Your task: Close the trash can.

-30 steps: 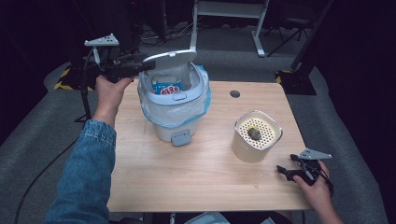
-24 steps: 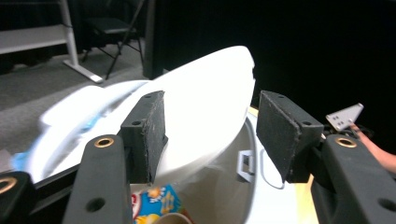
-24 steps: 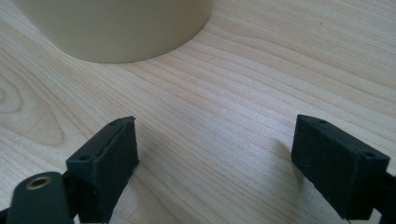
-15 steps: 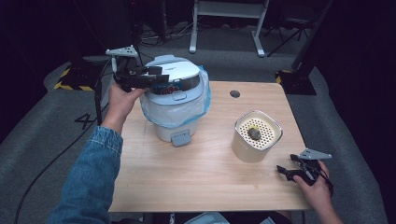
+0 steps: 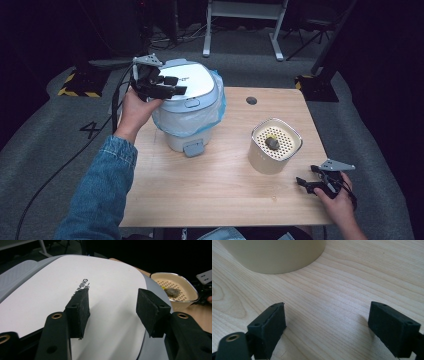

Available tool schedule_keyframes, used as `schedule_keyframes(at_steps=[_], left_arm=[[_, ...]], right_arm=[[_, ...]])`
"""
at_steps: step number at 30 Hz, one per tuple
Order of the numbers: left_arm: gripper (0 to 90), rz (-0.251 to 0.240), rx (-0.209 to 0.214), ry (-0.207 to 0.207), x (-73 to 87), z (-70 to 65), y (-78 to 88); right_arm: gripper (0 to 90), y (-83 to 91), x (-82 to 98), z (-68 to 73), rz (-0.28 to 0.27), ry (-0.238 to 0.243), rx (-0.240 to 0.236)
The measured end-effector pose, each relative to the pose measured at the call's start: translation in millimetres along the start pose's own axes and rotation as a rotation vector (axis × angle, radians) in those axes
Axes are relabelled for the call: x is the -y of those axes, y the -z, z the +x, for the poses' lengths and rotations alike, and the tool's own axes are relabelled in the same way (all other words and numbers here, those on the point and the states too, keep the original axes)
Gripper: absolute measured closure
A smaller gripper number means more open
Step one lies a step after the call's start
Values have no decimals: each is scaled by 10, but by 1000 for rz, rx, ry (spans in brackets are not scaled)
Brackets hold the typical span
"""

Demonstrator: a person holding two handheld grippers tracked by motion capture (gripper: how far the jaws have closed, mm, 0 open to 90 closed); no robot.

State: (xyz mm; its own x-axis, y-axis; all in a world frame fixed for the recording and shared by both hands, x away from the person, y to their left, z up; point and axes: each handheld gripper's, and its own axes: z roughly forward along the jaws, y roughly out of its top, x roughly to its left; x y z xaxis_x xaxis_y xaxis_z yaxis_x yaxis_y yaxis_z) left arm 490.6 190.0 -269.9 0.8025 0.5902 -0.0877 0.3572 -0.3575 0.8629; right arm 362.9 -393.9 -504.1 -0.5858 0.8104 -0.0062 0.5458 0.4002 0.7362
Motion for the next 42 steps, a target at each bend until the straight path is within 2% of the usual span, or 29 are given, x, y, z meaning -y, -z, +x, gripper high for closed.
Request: schedule_keyframes(at_steps=[4, 7, 17, 19, 20, 23, 27, 30, 32, 36, 40, 42], left_arm=[[444, 26, -55, -53, -26, -64, -31], [443, 46, -65, -45, -48, -74, -39], [445, 56, -87, -40, -72, -86, -69], [449, 70, -96, -50, -84, -101, -70], [489, 82, -118, -87, -78, -132, -92], [511, 73, -105, -101, -84, -185, -139], [509, 82, -99, -96, -104, -205, -150], [448, 88, -85, -98, -118, -208, -150], [410, 59, -54, -88, -116, -213, -133], [393, -10, -1, -71, -108, -251, -44], [370, -36, 2, -99, -74, -333, 81], [354, -57, 17, -86, -43, -376, 153]], right_arm=[[148, 0, 0, 0, 0, 0, 0], [148, 0, 0, 0, 0, 0, 0], [148, 0, 0, 0, 0, 0, 0], [148, 0, 0, 0, 0, 0, 0], [147, 0, 0, 0, 0, 0, 0], [147, -3, -2, 2, -1, 1, -1], [147, -7, -5, 0, -1, 4, -3], [147, -12, -10, 1, 0, 5, -5], [146, -17, -16, 0, 0, 8, -8], [145, -30, -28, -3, 2, 12, -12], [145, -38, -34, -9, 0, 18, -17], [145, -38, -34, -11, 0, 20, -19]])
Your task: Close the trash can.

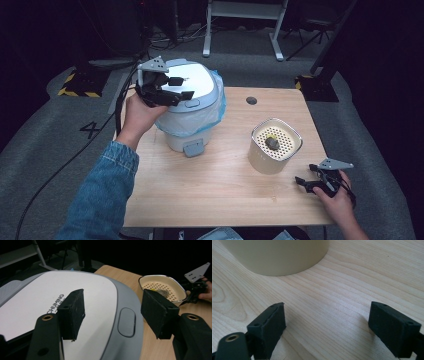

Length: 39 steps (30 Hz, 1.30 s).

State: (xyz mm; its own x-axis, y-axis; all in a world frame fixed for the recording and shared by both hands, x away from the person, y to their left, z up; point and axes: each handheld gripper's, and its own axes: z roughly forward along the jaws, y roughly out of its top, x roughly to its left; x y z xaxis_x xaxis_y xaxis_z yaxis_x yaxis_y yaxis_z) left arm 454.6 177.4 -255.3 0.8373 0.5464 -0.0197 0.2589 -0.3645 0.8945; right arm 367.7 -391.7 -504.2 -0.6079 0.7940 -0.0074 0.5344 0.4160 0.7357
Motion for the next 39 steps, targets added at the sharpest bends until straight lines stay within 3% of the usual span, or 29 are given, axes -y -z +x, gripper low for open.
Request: schedule_keyframes(at_steps=[9, 17, 26, 39], left_arm=[[336, -31, 3, -7, 118, -277, 304], [336, -25, 3, -17, 269, -530, 429], [334, -5, 2, 8, 550, -630, 479], [335, 31, -35, 37, 994, -697, 526]], right_arm=[[145, -1, -1, -8, 0, 3, -9], [145, -4, -4, -12, 0, 6, -14], [145, -4, -4, -8, -1, 5, -13], [145, -4, -3, -8, -1, 5, -13]])
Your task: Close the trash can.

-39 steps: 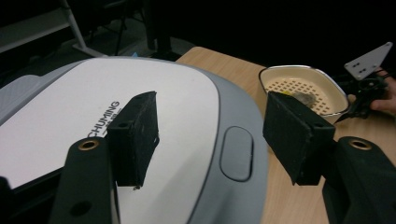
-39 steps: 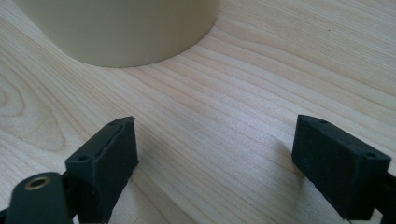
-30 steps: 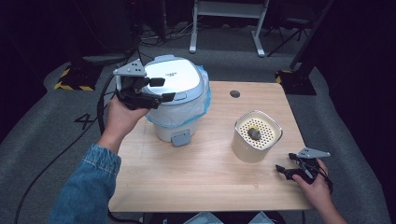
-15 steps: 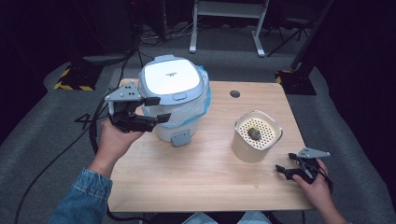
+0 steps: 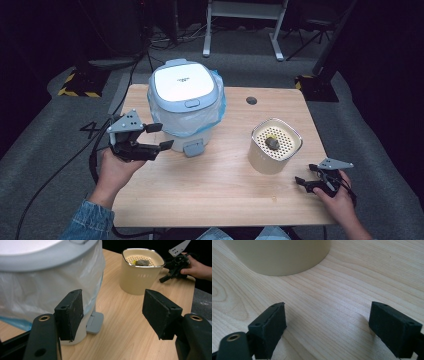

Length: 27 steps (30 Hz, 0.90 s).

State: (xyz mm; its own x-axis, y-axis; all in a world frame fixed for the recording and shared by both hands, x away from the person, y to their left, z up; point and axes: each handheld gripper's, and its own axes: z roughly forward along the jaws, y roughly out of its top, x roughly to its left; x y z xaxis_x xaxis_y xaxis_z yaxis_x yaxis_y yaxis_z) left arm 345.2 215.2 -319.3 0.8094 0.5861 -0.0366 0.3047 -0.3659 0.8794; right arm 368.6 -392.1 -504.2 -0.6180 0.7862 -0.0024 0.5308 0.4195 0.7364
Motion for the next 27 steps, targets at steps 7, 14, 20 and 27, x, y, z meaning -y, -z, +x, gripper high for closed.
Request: schedule_keyframes(at_steps=[7, 14, 20, 27], left_arm=[[335, 6, -12, 41, 325, 16, -71], [335, -8, -18, 114, 698, 13, -169], [336, 21, -34, 150, 956, -24, -249], [337, 106, -46, 178, 1174, 10, -383]], right_arm=[[145, 0, 0, 0, 0, 0, 0], [145, 0, 0, 0, 0, 0, 0], [145, 0, 0, 0, 0, 0, 0], [145, 0, 0, 0, 0, 0, 0]])
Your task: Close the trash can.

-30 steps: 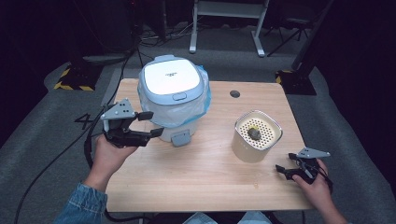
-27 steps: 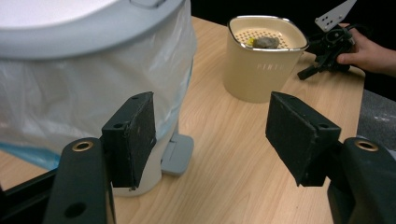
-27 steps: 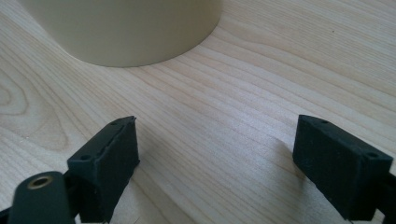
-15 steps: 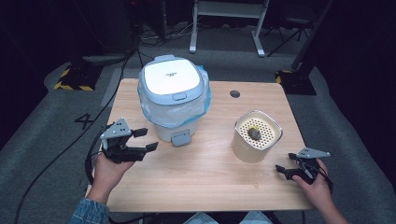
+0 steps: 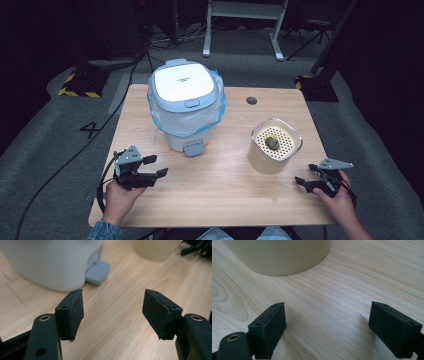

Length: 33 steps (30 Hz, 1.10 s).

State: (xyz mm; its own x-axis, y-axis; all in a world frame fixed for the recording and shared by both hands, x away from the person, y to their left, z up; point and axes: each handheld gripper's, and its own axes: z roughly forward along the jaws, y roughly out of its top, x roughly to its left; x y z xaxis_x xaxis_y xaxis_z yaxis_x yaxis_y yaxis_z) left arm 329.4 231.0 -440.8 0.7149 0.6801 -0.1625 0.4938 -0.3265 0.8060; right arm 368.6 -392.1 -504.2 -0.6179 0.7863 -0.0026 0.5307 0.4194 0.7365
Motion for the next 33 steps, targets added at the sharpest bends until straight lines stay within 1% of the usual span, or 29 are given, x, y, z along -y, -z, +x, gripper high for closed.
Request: schedule_keyframes(at_steps=[1, 2, 3, 5, 7, 9, 10, 11, 12, 13, 14, 16, 19, 20, 21, 23, 24, 25, 27, 30, 33], left_arm=[[338, 14, -4, 1, 32, 18, -25], [338, 29, -6, 10, 66, 28, -47], [338, 44, -14, 6, 97, 47, -67], [338, 64, -29, 19, 163, 69, -96], [339, 82, -51, 15, 228, 84, -122], [340, 104, -62, 32, 282, 92, -147], [340, 114, -64, 32, 309, 104, -162], [340, 134, -77, 33, 335, 109, -179], [337, 151, -97, 17, 348, 112, -193], [331, 164, -110, 13, 361, 105, -210], [331, 179, -118, -2, 367, 107, -222], [326, 202, -133, -12, 380, 104, -255], [296, 252, -155, -33, 400, 106, -317], [283, 260, -164, -50, 415, 105, -346], [256, 243, -155, -50, 431, 109, -351], [230, 186, -149, -65, 493, 137, -361], [200, 174, -144, -52, 505, 152, -361], [197, 177, -162, -58, 502, 167, -355], [194, 173, -179, -40, 498, 182, -360], [193, 172, -194, -29, 491, 192, -368], [191, 173, -196, -22, 490, 194, -367]], right_arm=[[145, 0, 0, 0, 0, 0, 0], [145, 0, 0, 0, 0, 0, 0], [145, 0, 0, 0, 0, 0, 0], [145, 0, 0, 0, 0, 0, 0], [145, 0, 0, 0, 0, 0, 0], [145, 0, 0, 0, 0, 0, 0], [145, 0, 0, 0, 0, 0, 0], [145, 0, 0, 0, 0, 0, 0], [145, 0, 0, 0, 0, 0, 0], [145, 0, 0, 0, 0, 0, 0], [145, 0, 0, 0, 0, 0, 0], [145, 0, 0, 0, 0, 0, 0], [145, 0, 0, 0, 0, 0, 0], [145, 0, 0, 0, 0, 0, 0], [145, 0, 0, 0, 0, 0, 0], [145, 0, 0, 0, 0, 0, 0], [145, 0, 0, 0, 0, 0, 0], [145, 0, 1, 1, 0, 0, 0], [145, 0, 0, 0, 0, 0, 0], [145, 0, 0, 0, 0, 0, 0], [145, 0, 0, 1, 0, 0, 1]])
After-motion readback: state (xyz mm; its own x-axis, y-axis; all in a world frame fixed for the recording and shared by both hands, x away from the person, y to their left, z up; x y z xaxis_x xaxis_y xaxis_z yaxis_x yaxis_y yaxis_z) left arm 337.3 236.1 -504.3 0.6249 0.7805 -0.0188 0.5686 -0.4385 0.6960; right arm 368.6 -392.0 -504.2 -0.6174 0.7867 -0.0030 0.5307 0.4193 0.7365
